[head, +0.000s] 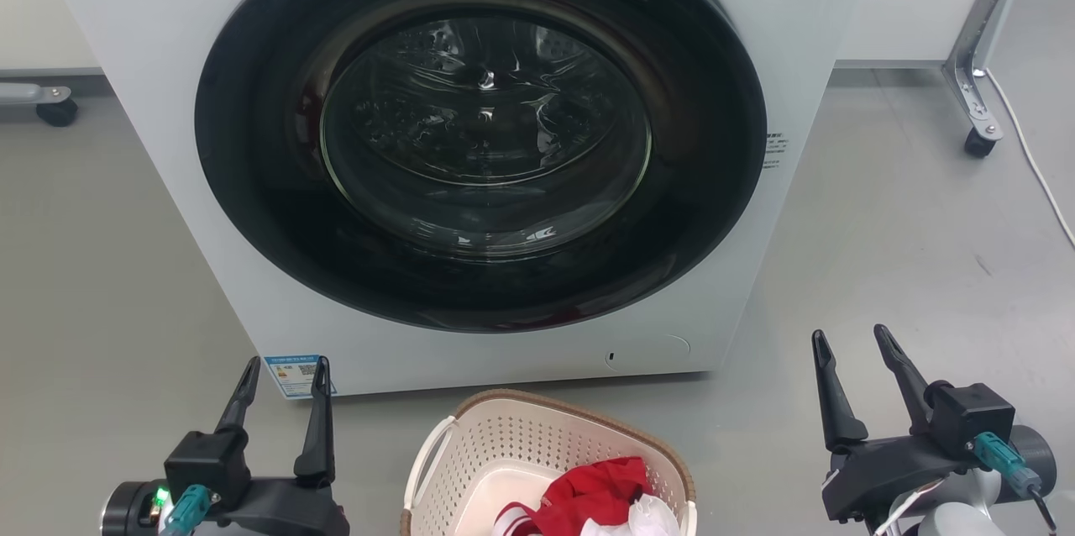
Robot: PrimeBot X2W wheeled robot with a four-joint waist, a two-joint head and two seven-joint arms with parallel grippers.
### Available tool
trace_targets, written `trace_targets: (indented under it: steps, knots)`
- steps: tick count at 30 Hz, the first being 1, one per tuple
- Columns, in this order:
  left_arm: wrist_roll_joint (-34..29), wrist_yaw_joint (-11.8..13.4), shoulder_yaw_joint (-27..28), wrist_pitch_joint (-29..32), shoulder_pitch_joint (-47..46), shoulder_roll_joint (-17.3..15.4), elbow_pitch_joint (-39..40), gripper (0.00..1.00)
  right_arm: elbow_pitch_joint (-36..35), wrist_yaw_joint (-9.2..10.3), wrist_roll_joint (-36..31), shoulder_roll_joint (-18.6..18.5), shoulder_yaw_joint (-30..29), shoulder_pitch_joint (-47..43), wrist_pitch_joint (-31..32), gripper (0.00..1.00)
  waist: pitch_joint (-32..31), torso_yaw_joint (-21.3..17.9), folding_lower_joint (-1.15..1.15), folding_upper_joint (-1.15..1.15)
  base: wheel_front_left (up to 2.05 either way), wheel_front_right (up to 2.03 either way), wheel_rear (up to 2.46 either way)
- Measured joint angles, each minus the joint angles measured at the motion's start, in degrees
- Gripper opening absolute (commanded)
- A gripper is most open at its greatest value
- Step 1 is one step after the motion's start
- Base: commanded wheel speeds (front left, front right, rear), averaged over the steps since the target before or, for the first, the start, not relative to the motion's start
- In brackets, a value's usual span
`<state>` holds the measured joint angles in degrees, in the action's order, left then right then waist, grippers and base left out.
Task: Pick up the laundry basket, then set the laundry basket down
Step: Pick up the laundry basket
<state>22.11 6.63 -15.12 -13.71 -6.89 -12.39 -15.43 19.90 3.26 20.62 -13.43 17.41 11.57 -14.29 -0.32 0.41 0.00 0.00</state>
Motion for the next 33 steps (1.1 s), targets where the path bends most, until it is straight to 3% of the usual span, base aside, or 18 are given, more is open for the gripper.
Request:
trace_targets:
  steps: [17, 33]
  knots:
    - [0.0, 0.0, -0.2, 0.5, 0.0, 0.1, 1.2, 1.0, -1.2, -0.47, -0.2, 0.6, -0.5, -0.1, 0.0, 1.0, 2.9, -0.2, 0.0, 0.0, 0.0, 0.0, 0.0]
    - [0.0, 0.0, -0.8, 2.1, -4.7, 1.2, 2.1, 1.0, -5.0, -0.41, -0.9, 0.7, -2.5, 2.4, 0.0, 1.0, 12.6, -0.9, 0.01, 0.0, 0.0, 0.0, 0.0]
